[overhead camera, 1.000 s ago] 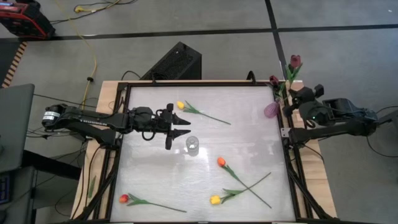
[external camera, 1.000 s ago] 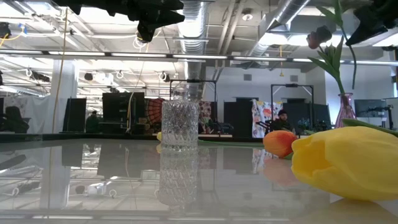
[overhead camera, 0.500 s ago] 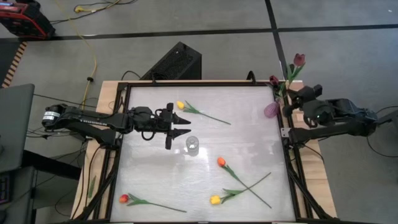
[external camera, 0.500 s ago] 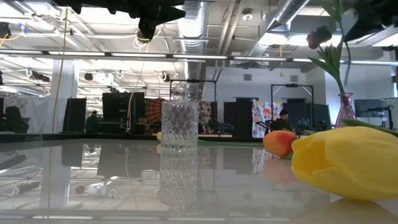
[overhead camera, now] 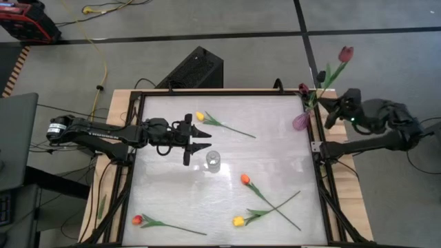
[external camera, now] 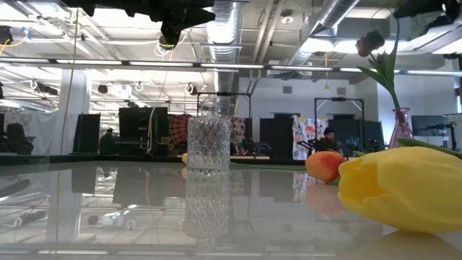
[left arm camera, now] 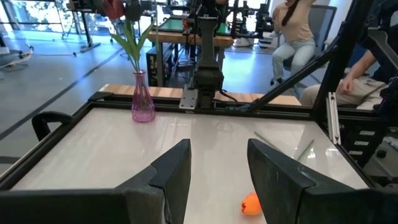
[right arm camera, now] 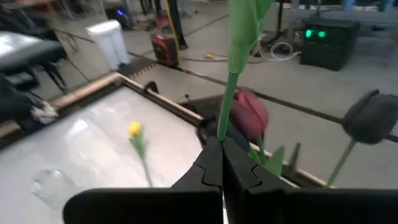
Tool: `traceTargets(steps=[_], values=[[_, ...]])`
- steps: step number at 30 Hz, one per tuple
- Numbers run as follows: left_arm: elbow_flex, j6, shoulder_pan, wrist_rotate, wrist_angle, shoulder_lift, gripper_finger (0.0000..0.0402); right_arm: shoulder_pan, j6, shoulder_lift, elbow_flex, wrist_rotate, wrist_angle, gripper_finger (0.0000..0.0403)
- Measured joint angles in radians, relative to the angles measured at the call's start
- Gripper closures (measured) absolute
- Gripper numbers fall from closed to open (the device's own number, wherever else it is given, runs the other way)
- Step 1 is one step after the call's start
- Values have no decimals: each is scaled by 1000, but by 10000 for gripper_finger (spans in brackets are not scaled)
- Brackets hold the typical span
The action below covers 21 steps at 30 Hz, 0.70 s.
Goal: Sort flowers into vase by color
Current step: Put the red flower into the violet vase
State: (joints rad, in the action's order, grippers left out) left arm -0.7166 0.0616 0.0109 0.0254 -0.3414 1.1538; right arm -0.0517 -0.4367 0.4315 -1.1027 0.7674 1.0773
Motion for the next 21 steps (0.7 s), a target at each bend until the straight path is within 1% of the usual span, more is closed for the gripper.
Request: traceTargets(steps=[2, 4, 8, 13, 16, 18, 21], values=[[0, -13, 0, 0, 12, 0, 255, 0, 0, -1, -20, -51, -13, 385], [0, -21, 0, 0, 21, 0, 255, 0, 0, 3, -44, -86, 9, 385], [0, -32, 0, 0, 17, 0, 255, 8, 0, 9, -102, -88, 137, 385], [0, -32, 0, 0, 16, 0, 255, 24, -15, 8, -150, 26, 151, 385], [0, -32, 0, 0, 15, 0, 255, 28, -25, 23, -138, 53, 40, 385], [0, -37, 0, 0, 14, 0, 255, 26, 0, 56, -128, -14, -35, 385], [0, -51, 0, 1, 14, 0, 255, 26, 53, 128, -127, -181, -147, 385]])
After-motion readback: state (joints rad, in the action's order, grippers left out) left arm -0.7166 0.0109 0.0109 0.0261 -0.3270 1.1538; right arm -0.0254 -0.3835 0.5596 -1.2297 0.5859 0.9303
